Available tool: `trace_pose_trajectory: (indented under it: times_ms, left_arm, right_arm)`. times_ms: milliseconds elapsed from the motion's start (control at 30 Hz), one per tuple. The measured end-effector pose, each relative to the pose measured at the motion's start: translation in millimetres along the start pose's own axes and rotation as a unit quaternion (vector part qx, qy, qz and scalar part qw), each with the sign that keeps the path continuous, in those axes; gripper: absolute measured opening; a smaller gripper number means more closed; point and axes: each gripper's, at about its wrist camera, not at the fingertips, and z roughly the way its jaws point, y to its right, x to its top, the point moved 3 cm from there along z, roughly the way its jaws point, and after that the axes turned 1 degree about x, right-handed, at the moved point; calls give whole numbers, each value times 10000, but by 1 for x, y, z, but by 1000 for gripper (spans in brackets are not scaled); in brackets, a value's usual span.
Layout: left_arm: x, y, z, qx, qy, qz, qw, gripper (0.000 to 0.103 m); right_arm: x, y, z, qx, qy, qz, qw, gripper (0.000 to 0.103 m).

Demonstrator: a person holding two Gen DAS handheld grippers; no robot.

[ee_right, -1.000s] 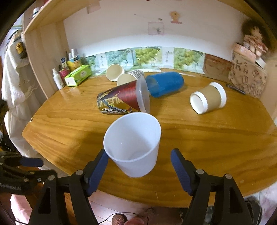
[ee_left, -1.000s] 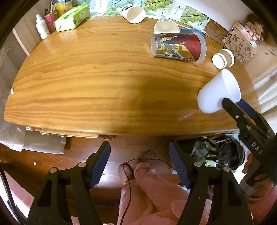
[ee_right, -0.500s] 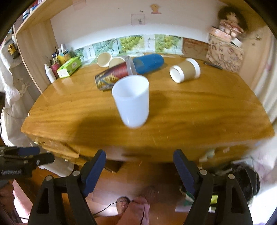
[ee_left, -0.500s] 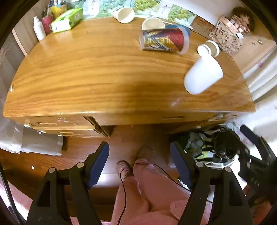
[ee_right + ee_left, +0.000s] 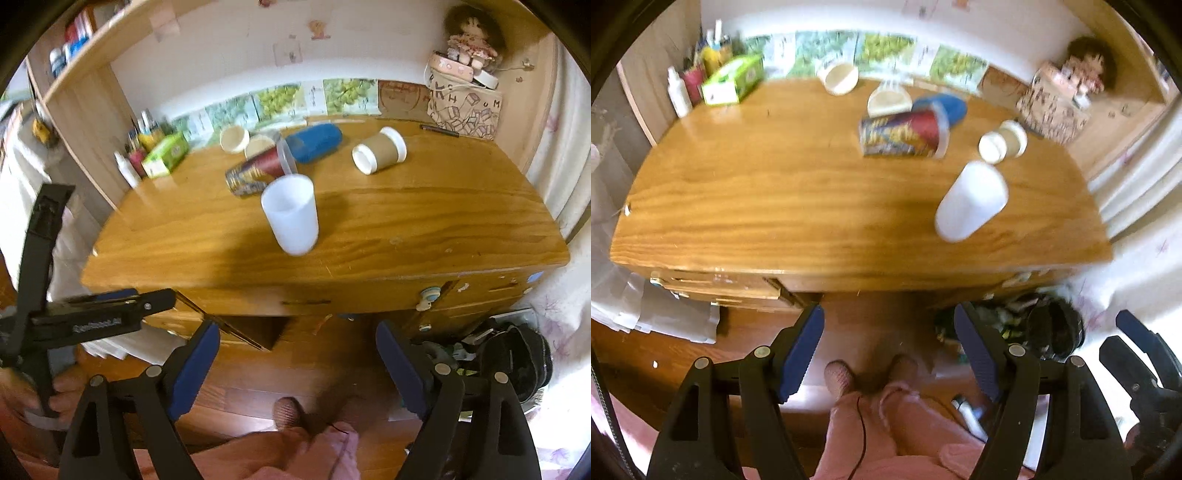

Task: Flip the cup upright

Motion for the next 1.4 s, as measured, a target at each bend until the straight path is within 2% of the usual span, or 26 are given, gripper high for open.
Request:
trace_pose_trajectory:
  times_ms: [167, 333, 433, 633, 833, 900, 1033, 1167, 1400]
  left_arm:
    - [11, 20, -38, -27, 517, -163, 9985, 77]
    - [16, 28, -69, 134, 973, -289, 9947, 77]
    - [17, 31, -83, 255, 1247, -310, 9914, 84]
    - [16, 37, -98, 384, 1756, -373, 9830, 85]
    - [11, 41, -112, 801, 2285, -300, 9698, 89]
    - [9, 43, -115, 948, 2433, -242, 9650, 98]
    - [6, 47, -126, 1109, 2818, -171, 9529, 102]
    - [5, 50, -135, 1239, 3098, -78, 9427, 102]
    - [7, 49, -140, 1344, 3338, -123, 9329, 102]
  right_arm:
    - [24, 10, -39, 242, 351, 166, 9990, 91]
    - [43, 18, -69, 422, 643, 259, 9967, 98]
    - [49, 22, -78, 513, 748, 300, 9954, 98]
    - [58, 16, -91, 346, 1113, 148, 9931, 98]
    - [61, 12, -98, 374, 1480, 60, 9883, 98]
    - [60, 13, -98, 410, 1558, 82, 9869, 98]
    - [59, 12, -96, 296, 1682, -22, 9853, 101]
    - [61, 15, -96, 320, 1781, 21, 9835, 102]
    - [67, 13, -95, 306, 1868, -36, 9819, 102]
